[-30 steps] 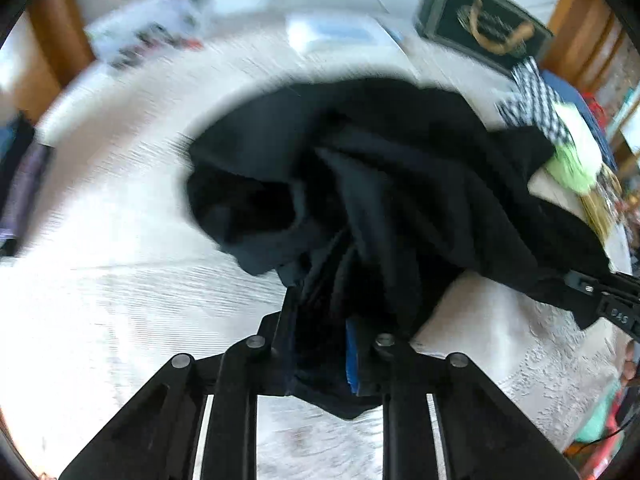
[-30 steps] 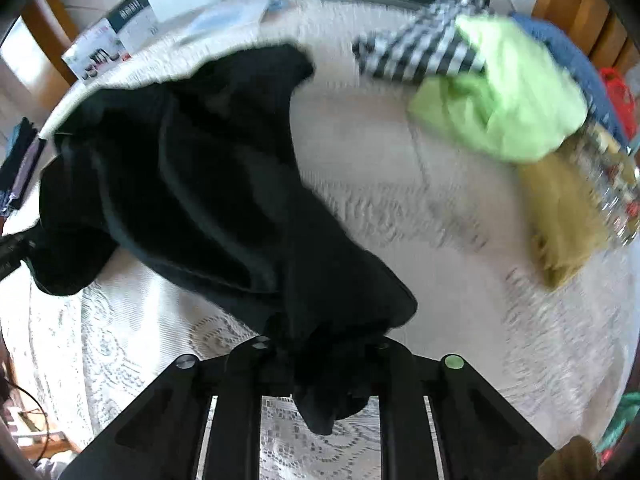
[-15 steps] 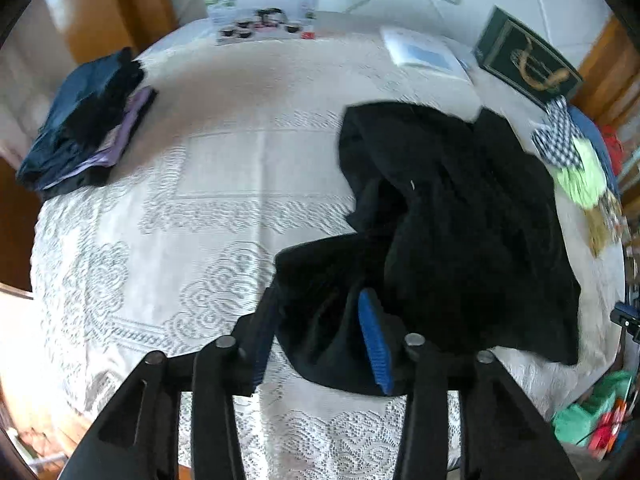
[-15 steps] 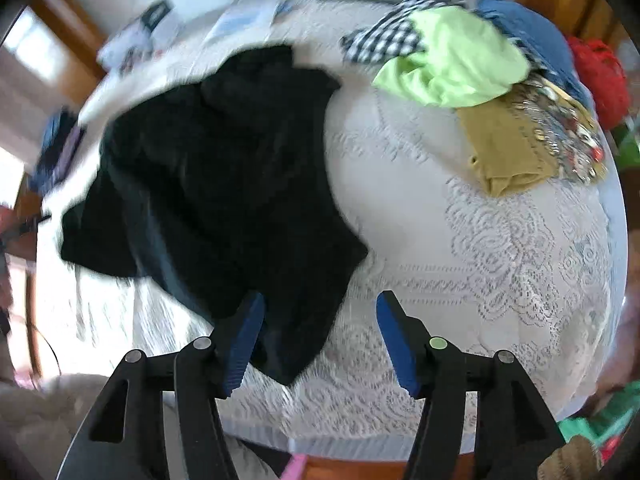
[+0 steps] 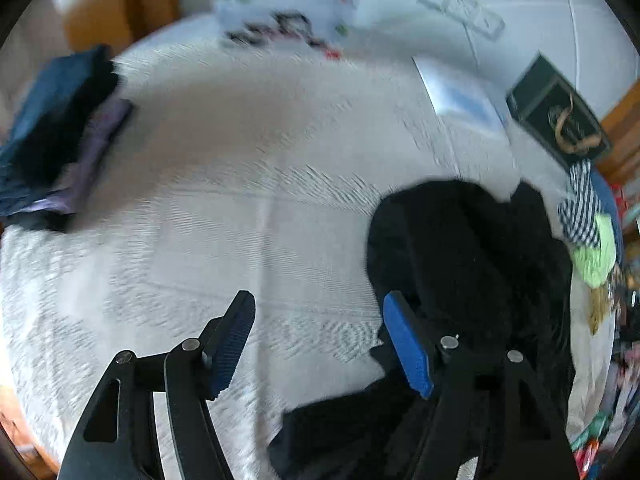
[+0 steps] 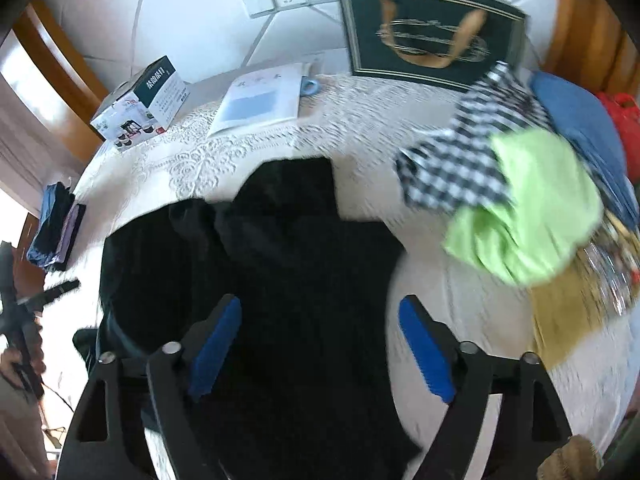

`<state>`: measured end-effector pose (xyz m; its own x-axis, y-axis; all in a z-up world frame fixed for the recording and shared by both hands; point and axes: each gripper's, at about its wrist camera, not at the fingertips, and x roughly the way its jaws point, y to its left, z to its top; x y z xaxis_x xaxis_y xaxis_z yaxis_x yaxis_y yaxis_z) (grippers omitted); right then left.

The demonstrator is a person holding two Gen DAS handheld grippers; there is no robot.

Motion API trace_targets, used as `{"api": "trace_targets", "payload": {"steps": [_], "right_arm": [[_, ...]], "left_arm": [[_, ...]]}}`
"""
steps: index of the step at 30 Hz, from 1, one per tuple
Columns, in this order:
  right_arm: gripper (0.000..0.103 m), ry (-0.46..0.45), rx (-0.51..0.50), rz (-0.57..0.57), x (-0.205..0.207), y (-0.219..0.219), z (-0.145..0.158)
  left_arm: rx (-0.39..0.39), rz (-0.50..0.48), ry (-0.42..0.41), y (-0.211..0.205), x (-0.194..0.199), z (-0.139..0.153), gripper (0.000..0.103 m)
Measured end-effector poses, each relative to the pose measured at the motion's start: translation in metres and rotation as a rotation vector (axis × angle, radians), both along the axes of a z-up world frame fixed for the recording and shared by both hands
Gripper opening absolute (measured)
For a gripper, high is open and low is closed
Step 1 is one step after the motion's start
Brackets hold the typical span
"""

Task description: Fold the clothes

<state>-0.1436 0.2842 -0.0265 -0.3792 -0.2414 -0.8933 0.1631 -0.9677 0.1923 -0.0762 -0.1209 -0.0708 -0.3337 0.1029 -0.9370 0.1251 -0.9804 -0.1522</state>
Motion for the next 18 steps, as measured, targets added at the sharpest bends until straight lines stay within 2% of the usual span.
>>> {"api": "trace_targets", "payload": {"steps": [6,10,12,13,14,15,16,17,18], "right_arm": [[0.087,-0.066,0.065,0.04,-0.073,-0.031,-0.039],[0.102,-0.095,0.046,0.037,-0.112,-0.049,-0.066],[0.103,-0.098,0.052,0.037,-0.126,-0.059,-0.078],[0.103,-0.097,0.062,0.038,-0.133,-0.065,-0.084],[0.103,-0.111,0.08,0.052,-0.135,-0.071,-0.091],[0.102,-0.126,0.097,0.068,-0.137,-0.077,-0.098],[0.095,-0.141,0.115,0.083,-0.14,-0.084,-0.105],[0.088,-0.128,0.174,0.11,-0.138,-0.092,-0.107],[0.058,-0.098,0.179,0.148,-0.134,-0.099,-0.102]], "left_arm": [[-0.041,-0.088,-0.044,0.034,-0.028,-0.043,0.068],[-0.045,-0.074,-0.047,0.048,-0.041,-0.05,0.068],[-0.059,-0.084,-0.042,0.058,-0.045,-0.049,0.065],[-0.063,-0.087,-0.04,0.061,-0.046,-0.048,0.051],[-0.059,-0.097,-0.042,0.065,-0.047,-0.046,0.032],[-0.055,-0.107,-0.044,0.069,-0.048,-0.045,0.023],[-0.05,-0.117,-0.046,0.073,-0.048,-0.043,0.011],[-0.052,-0.125,-0.047,0.076,-0.049,-0.041,0.01],[-0.07,-0.128,-0.044,0.076,-0.05,-0.038,0.009]]}}
